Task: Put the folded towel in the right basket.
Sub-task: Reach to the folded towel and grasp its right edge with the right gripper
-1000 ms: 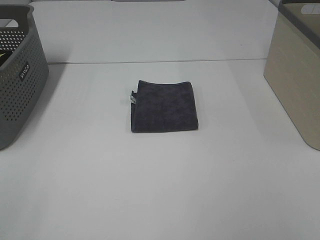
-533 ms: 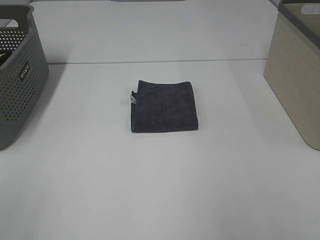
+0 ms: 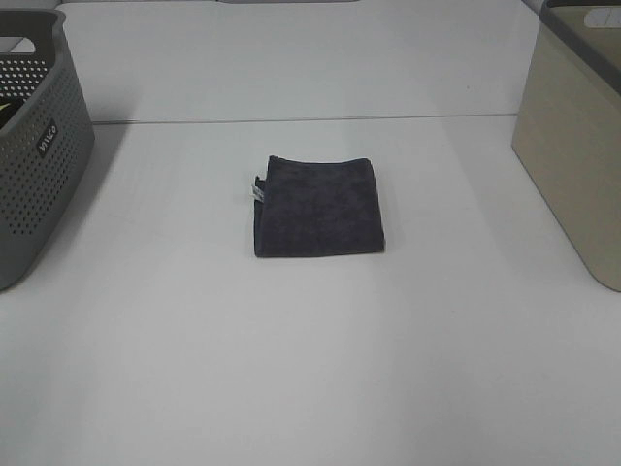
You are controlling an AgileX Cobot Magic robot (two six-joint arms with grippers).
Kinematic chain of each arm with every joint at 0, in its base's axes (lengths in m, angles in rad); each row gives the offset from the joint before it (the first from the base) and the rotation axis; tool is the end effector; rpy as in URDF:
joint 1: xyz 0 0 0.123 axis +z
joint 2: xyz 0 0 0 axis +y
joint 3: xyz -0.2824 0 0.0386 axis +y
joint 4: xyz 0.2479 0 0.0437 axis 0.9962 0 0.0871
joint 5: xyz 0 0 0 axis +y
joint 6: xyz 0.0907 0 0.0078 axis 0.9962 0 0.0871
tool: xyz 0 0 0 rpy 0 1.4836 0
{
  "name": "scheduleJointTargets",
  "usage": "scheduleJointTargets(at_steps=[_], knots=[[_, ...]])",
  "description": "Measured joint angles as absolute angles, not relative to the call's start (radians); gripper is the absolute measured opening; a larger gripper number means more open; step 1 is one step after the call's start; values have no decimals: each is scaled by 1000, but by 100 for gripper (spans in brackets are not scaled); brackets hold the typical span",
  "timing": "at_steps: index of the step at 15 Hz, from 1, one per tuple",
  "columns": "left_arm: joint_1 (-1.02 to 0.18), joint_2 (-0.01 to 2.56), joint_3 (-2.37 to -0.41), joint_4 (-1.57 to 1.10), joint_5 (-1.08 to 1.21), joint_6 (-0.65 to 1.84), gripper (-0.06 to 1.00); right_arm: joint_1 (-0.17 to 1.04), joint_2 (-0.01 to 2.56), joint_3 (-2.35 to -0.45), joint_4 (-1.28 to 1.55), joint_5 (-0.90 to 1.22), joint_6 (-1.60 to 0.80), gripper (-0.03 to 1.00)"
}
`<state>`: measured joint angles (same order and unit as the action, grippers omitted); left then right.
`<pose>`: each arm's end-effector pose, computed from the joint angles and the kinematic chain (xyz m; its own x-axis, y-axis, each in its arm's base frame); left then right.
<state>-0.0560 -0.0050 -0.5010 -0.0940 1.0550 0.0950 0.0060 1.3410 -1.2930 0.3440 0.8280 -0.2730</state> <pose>-0.0061 -0.0071 0.2782 -0.4364 0.0729 -0.8968 0.1502 0.9886 0.0073 0.2867 0.0244 0.3778 -0.6809 -0.0383 -0.7313 -0.2103 0.9668 0.1452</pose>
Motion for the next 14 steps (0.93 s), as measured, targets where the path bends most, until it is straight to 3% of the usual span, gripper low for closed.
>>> scheduleJointTargets(at_steps=[6, 14], knots=[[-56, -5, -501, -94, 1055, 95, 98, 271, 1630, -1431, 367, 857, -282, 62], [-56, -5, -501, -94, 1055, 96, 98, 300, 2039, -1645, 433, 909, -254, 66]])
